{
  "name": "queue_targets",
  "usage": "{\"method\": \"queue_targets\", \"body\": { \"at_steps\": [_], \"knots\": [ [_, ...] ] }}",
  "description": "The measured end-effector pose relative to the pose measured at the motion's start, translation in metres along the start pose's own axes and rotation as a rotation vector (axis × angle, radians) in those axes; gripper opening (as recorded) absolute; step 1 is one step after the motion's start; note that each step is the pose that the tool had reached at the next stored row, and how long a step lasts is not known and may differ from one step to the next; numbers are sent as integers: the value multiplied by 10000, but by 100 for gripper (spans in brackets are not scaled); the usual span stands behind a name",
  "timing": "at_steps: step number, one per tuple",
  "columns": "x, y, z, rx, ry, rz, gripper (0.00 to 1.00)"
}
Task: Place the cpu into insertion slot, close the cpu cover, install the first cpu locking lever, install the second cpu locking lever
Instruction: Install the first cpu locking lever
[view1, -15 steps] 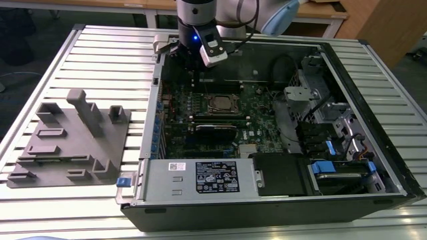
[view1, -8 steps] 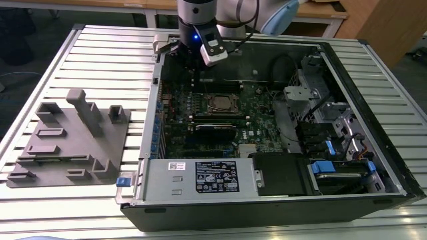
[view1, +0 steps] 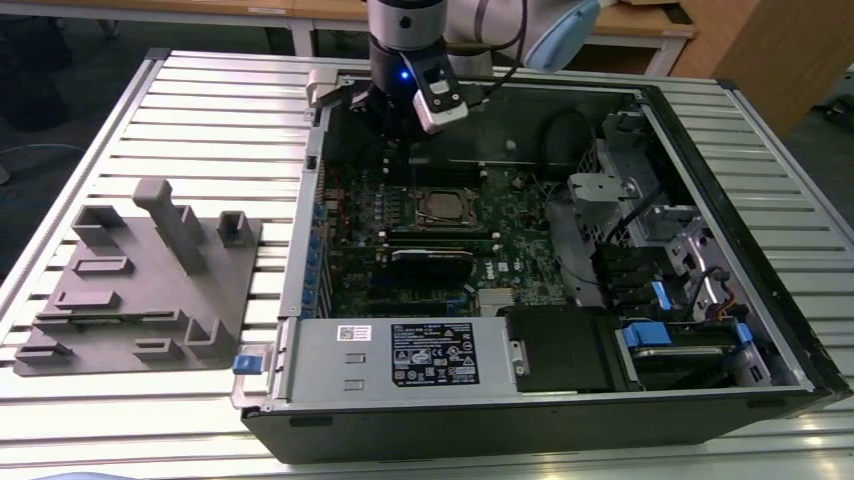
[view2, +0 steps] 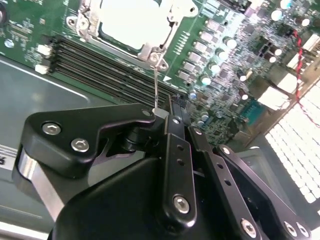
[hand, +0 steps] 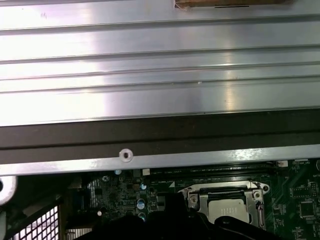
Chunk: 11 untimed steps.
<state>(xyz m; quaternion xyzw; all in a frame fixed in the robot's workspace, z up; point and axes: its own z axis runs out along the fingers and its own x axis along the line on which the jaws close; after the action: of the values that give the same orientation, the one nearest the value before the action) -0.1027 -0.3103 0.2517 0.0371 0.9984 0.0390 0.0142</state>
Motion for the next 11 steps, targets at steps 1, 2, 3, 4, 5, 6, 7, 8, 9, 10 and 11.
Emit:
{"method": "queue_targets", "body": {
  "at_steps": [1, 2, 3, 4, 5, 6, 7, 8, 9, 10, 11],
  "knots": [
    [-17, 1, 1, 1, 0, 0, 11],
    [-34, 3, 2, 1, 1, 0, 11],
    [-53, 4, 3, 1, 1, -1, 11],
    [-72, 5, 4, 1, 1, -1, 11],
    [-90, 6, 5, 1, 0, -1, 11],
    [-108, 8, 6, 1, 1, -1, 11],
    [-127, 9, 7, 1, 1, 0, 11],
    [-144, 10, 8, 1, 1, 0, 11],
    [-159, 11, 9, 1, 1, -1, 11],
    [-167, 12, 9, 3, 1, -1, 11],
    [-167, 12, 9, 2, 1, -1, 11]
  ]
}}
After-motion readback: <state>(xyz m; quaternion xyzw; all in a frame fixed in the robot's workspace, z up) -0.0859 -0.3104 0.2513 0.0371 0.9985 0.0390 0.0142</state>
